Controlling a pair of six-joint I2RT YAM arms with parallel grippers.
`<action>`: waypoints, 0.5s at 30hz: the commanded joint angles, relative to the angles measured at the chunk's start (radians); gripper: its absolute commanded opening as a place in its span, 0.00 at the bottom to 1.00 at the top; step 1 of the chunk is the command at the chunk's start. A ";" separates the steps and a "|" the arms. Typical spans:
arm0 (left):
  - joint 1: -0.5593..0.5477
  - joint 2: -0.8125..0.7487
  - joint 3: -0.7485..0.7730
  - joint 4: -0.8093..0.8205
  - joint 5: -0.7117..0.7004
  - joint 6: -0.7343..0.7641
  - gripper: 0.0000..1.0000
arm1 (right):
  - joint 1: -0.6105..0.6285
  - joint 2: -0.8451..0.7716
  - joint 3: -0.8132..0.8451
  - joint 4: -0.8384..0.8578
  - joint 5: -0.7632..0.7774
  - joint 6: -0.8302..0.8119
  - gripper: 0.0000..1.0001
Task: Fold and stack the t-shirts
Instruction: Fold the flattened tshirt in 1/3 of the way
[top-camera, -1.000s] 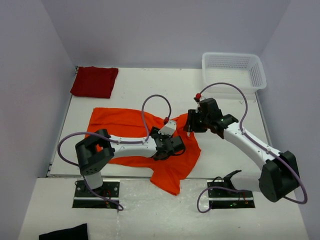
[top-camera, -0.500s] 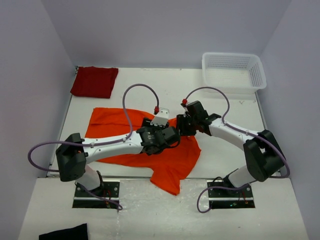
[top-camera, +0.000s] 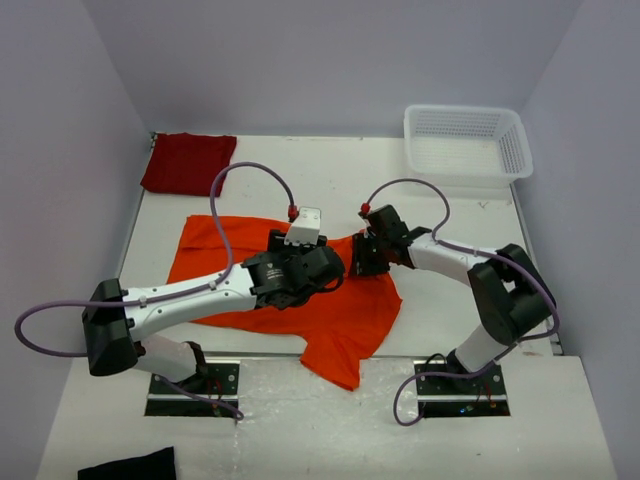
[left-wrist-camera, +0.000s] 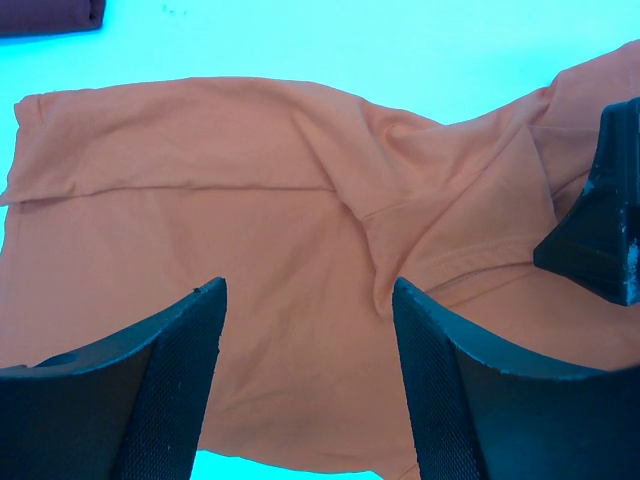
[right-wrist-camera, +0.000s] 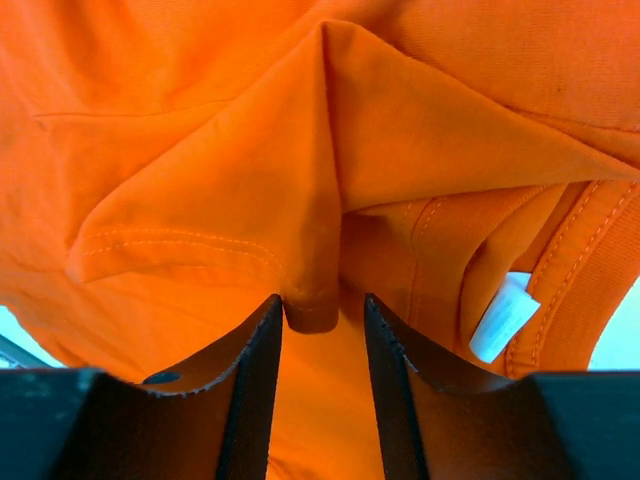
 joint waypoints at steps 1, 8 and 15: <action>0.004 -0.035 -0.015 0.003 -0.020 -0.019 0.69 | 0.001 0.014 0.046 0.027 0.034 0.007 0.37; 0.004 -0.038 -0.029 0.012 -0.015 -0.015 0.69 | -0.001 0.011 0.059 0.018 0.046 0.004 0.19; 0.004 -0.035 -0.055 0.038 0.000 -0.003 0.70 | 0.002 -0.063 0.020 0.002 0.073 0.004 0.04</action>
